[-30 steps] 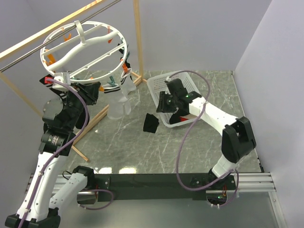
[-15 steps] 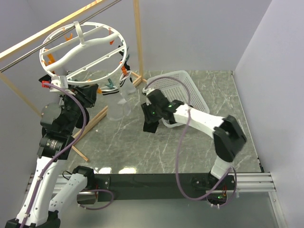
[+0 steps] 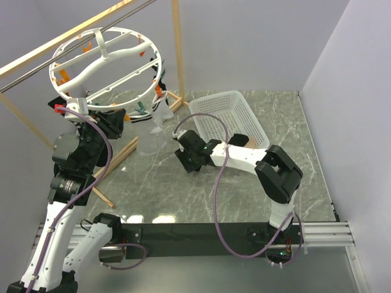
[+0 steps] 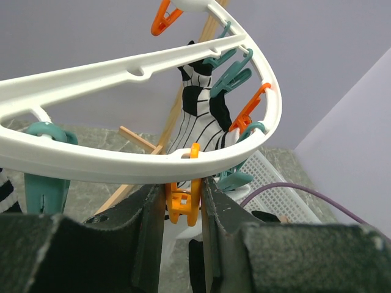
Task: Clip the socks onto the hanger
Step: Pick up the sock at the center of the board.
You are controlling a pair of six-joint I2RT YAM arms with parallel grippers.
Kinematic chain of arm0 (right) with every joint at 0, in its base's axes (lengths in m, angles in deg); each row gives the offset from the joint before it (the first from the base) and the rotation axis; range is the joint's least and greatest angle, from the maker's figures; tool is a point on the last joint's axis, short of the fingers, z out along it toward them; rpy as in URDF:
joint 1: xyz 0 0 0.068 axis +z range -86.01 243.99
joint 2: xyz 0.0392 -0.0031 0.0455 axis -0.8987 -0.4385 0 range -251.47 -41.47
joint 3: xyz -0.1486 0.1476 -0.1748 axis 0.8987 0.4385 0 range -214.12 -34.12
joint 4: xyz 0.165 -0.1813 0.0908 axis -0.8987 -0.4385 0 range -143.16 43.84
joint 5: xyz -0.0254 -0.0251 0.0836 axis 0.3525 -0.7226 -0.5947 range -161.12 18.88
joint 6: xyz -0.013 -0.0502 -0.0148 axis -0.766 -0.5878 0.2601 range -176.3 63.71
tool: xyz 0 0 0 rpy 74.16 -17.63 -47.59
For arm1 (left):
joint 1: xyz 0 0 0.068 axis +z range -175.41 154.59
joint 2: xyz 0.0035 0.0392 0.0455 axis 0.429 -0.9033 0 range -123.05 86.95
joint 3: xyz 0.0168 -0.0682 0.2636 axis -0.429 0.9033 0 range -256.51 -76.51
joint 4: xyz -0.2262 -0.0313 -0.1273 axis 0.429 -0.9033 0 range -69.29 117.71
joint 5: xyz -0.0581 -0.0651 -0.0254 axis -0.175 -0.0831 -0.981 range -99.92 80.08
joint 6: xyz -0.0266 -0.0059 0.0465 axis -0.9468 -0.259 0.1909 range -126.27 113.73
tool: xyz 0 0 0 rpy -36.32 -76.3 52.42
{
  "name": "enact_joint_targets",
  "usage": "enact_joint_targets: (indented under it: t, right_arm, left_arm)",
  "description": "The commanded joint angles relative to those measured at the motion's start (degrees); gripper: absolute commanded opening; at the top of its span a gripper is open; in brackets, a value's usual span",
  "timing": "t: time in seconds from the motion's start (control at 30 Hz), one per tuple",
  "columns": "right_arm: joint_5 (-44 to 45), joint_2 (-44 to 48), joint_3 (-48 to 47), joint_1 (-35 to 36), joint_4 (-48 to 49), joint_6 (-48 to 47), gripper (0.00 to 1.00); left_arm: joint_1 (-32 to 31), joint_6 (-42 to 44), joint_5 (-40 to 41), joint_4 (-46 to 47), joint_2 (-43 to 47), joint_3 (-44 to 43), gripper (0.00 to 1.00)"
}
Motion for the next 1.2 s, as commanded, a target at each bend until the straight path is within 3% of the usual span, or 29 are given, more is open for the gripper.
enact_joint_targets:
  t: [0.0,0.63,0.73,1.03,1.17]
  right_arm:
    - [2.8,-0.9,-1.1,1.4,2.2,-2.7,0.49]
    - [5.5,-8.3,-4.7,1.6,-0.6,-0.7,0.49]
    - [4.7,-9.4,-4.5,1.4,-0.2,-0.3,0.41]
    - [-2.0,-8.5,-4.0,-0.9,1.7,1.3,0.01]
    - [-9.1,-3.9,-3.0,-2.4,2.7,4.8,0.0]
  left_arm:
    - [-0.3,1.4,-0.1,0.5,0.5,-0.8,0.13]
    - [-0.3,2.9,-0.1,-0.1,0.3,-1.5,0.13]
    - [-0.3,3.4,-0.1,-0.2,0.3,-1.7,0.13]
    - [-0.3,3.9,-0.1,0.0,0.3,-2.0,0.13]
    - [-0.3,3.8,-0.1,0.3,0.5,-2.0,0.13]
